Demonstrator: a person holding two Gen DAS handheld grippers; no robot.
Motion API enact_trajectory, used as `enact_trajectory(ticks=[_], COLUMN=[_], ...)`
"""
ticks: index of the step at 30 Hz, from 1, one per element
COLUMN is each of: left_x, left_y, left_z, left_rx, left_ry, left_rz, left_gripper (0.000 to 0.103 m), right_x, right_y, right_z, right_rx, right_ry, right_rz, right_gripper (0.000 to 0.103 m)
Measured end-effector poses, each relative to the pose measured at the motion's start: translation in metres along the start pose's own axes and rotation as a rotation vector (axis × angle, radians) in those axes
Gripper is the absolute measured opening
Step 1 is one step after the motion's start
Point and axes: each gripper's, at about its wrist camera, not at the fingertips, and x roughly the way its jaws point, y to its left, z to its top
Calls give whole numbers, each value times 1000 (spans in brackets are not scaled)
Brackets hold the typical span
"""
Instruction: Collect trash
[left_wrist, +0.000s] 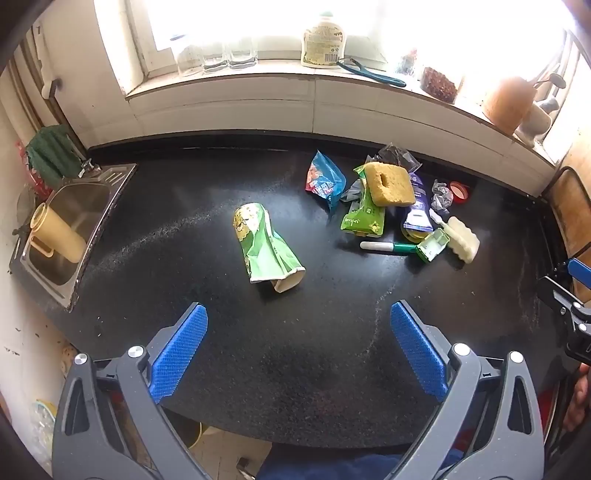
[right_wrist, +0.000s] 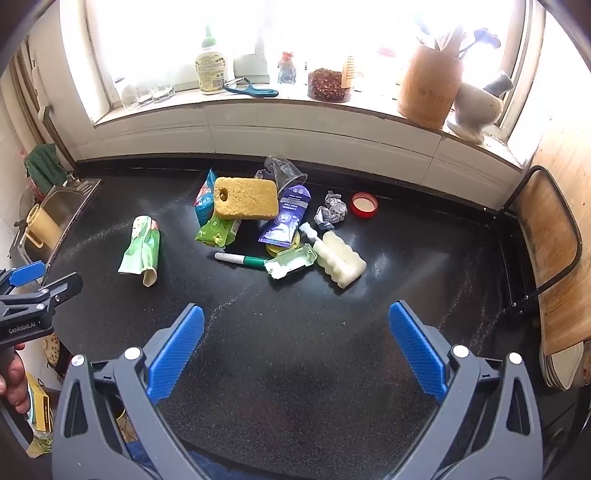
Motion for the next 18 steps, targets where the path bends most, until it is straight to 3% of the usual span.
enact_trajectory(ticks=[18], left_x=[1], left_y=[1], left_z=[-2], left_rx=[-19], left_ry=[18], left_rz=[-12], left_gripper=[96], right_x=[-3], right_y=[-2], right_z=[0], right_rx=[-4], right_ry=[8], right_rz=[-2], right_gripper=[97])
